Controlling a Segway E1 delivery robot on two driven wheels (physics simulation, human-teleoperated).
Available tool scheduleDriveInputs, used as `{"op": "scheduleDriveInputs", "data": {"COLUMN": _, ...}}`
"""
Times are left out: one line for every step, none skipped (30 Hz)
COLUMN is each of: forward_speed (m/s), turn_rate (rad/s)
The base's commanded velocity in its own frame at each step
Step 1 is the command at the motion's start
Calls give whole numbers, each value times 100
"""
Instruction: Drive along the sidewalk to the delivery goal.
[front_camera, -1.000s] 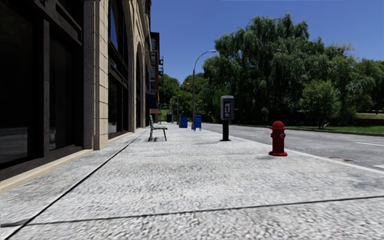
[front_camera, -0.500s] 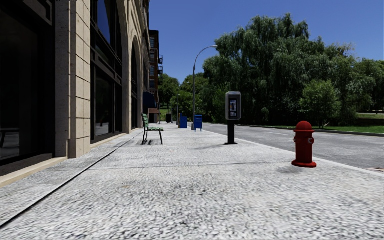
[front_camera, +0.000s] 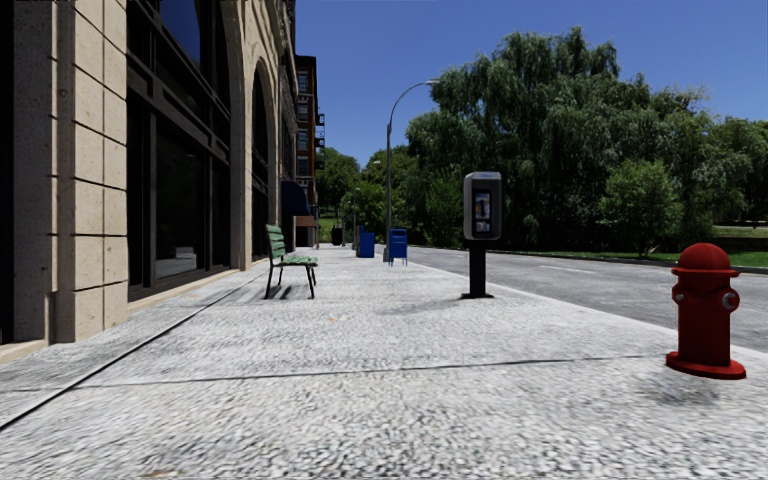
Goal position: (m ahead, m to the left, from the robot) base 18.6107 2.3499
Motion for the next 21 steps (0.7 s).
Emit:
{"op": "scheduleDriveInputs", "data": {"forward_speed": 200, "turn_rate": 0}}
{"op": "scheduleDriveInputs", "data": {"forward_speed": 200, "turn_rate": 0}}
{"op": "scheduleDriveInputs", "data": {"forward_speed": 200, "turn_rate": 0}}
{"op": "scheduleDriveInputs", "data": {"forward_speed": 200, "turn_rate": 0}}
{"op": "scheduleDriveInputs", "data": {"forward_speed": 200, "turn_rate": 0}}
{"op": "scheduleDriveInputs", "data": {"forward_speed": 200, "turn_rate": 0}}
{"op": "scheduleDriveInputs", "data": {"forward_speed": 200, "turn_rate": 0}}
{"op": "scheduleDriveInputs", "data": {"forward_speed": 200, "turn_rate": 0}}
{"op": "scheduleDriveInputs", "data": {"forward_speed": 200, "turn_rate": 0}}
{"op": "scheduleDriveInputs", "data": {"forward_speed": 200, "turn_rate": 0}}
{"op": "scheduleDriveInputs", "data": {"forward_speed": 200, "turn_rate": 0}}
{"op": "scheduleDriveInputs", "data": {"forward_speed": 200, "turn_rate": 0}}
{"op": "scheduleDriveInputs", "data": {"forward_speed": 200, "turn_rate": 0}}
{"op": "scheduleDriveInputs", "data": {"forward_speed": 200, "turn_rate": 0}}
{"op": "scheduleDriveInputs", "data": {"forward_speed": 200, "turn_rate": 0}}
{"op": "scheduleDriveInputs", "data": {"forward_speed": 200, "turn_rate": 0}}
{"op": "scheduleDriveInputs", "data": {"forward_speed": 200, "turn_rate": 0}}
{"op": "scheduleDriveInputs", "data": {"forward_speed": 200, "turn_rate": 0}}
{"op": "scheduleDriveInputs", "data": {"forward_speed": 200, "turn_rate": 0}}
{"op": "scheduleDriveInputs", "data": {"forward_speed": 200, "turn_rate": 0}}
{"op": "scheduleDriveInputs", "data": {"forward_speed": 200, "turn_rate": 0}}
